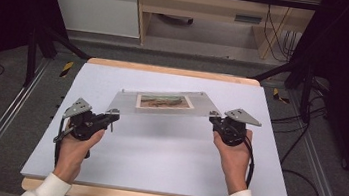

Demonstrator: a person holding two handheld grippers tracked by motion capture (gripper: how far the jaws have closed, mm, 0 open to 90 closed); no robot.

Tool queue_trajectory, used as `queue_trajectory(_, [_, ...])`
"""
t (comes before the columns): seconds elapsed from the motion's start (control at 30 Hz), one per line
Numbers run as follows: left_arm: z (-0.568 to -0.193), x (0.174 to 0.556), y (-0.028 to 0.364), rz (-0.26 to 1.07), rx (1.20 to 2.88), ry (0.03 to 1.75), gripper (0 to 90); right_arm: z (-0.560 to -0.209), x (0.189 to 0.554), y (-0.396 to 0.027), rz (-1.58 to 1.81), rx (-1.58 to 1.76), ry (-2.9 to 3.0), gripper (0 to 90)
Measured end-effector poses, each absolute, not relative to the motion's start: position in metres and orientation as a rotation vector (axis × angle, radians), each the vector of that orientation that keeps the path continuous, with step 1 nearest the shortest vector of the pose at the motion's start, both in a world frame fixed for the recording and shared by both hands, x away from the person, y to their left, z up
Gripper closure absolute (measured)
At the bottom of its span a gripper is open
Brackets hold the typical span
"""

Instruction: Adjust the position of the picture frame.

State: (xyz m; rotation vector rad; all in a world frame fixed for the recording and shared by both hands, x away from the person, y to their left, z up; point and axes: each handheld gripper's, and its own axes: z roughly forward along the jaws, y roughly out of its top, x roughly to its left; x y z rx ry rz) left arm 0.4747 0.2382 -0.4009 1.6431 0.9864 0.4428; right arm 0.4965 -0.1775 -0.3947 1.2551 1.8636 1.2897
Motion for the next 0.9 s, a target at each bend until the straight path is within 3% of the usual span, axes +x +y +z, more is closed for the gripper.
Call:
queue_trajectory(0.37, [-0.402,0.503,0.207,0.417,1.670,0.915,82.6,-0.404,0.490,-0.211,1.270,1.347,1.771,84.1])
queue_trajectory(0.9, [-0.425,0.513,0.200,0.428,1.694,0.915,82.7,-0.427,0.481,-0.217,1.258,1.368,1.748,83.9])
